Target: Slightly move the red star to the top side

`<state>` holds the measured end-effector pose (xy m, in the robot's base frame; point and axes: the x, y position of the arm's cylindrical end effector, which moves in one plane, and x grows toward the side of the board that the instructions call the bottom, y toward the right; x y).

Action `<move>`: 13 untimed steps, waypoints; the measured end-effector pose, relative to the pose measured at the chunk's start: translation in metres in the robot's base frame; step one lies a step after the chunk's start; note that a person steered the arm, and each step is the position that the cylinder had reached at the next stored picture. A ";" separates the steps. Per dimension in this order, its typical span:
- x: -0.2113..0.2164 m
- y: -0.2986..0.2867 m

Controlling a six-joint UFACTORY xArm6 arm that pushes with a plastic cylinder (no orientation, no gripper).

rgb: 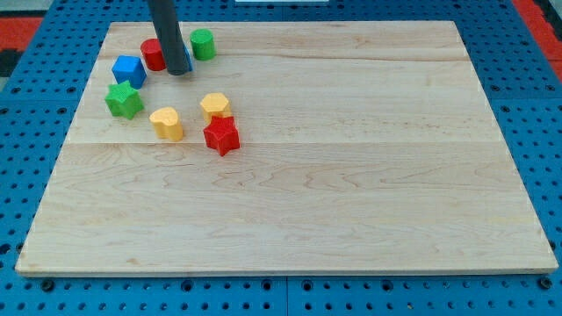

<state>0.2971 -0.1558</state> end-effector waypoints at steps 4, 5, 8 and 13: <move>0.017 0.056; 0.014 0.104; 0.014 0.134; 0.017 0.120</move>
<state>0.3144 -0.0360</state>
